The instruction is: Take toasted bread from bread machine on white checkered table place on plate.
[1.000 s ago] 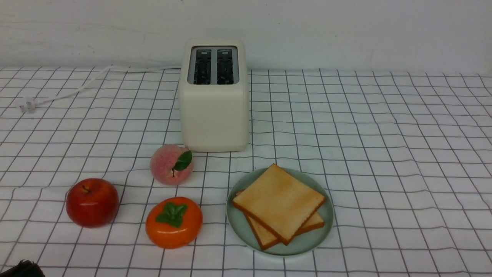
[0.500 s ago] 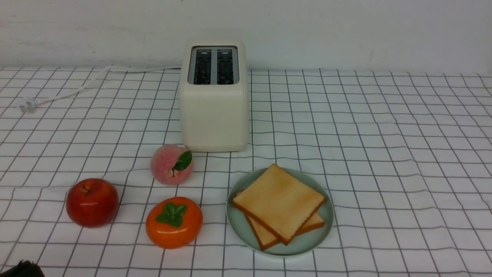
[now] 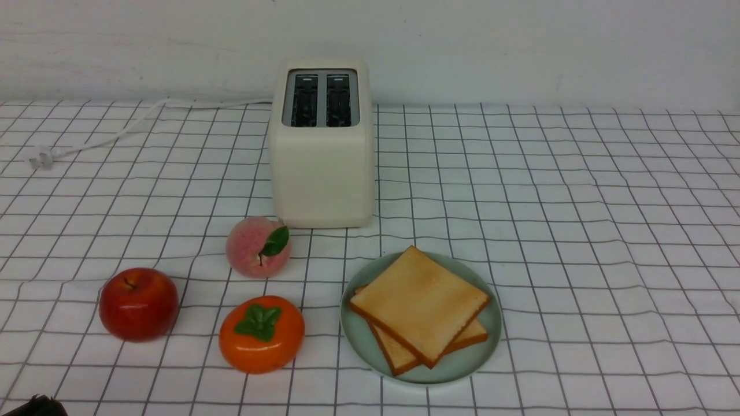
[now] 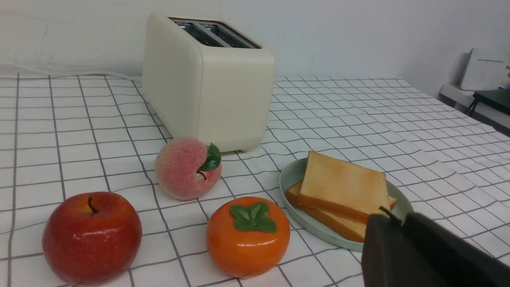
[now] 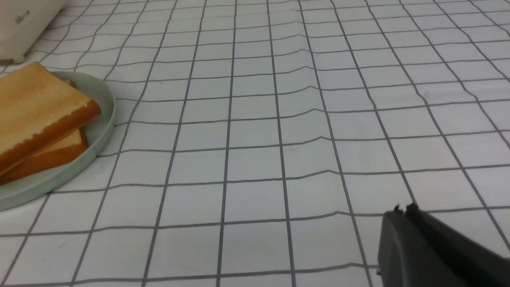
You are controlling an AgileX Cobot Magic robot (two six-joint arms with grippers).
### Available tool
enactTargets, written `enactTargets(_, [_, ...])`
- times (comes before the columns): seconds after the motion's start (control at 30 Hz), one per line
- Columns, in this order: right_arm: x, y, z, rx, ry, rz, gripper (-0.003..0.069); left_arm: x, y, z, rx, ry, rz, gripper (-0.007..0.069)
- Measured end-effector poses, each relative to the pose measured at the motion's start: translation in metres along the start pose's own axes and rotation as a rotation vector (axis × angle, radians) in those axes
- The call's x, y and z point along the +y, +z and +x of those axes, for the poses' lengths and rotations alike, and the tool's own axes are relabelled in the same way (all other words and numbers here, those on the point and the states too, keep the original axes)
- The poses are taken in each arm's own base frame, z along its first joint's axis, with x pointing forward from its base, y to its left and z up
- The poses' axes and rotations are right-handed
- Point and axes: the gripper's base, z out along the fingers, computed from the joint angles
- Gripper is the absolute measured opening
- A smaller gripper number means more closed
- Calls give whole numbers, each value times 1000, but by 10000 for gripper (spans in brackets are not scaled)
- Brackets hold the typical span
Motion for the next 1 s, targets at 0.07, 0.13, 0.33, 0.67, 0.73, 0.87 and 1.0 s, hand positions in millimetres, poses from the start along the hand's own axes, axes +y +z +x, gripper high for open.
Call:
enactTargets(0.07, [0, 0, 0, 0, 0, 0, -18, 0, 0, 0, 0, 0, 0, 52])
enactTargets(0.13, [0, 0, 0, 0, 1, 0, -18, 0, 0, 0, 0, 0, 0, 55])
enactTargets(0.33, [0, 0, 0, 0, 1, 0, -15, 0, 0, 0, 0, 0, 0, 59])
enactTargets(0.67, [0, 0, 0, 0, 1, 0, -6, 0, 0, 1, 0, 0, 0, 66])
enactTargets(0.73, [0, 0, 0, 0, 1, 0, -4, 0, 1, 3, -1, -15, 0, 67])
enactTargets(0.87, [0, 0, 0, 0, 1, 0, -3, 8, 6, 13, -61, -97, -105, 6])
enactTargets(1.0, [0, 0, 0, 0, 1, 0, -3, 21, 9, 28, -88, -127, -269, -13])
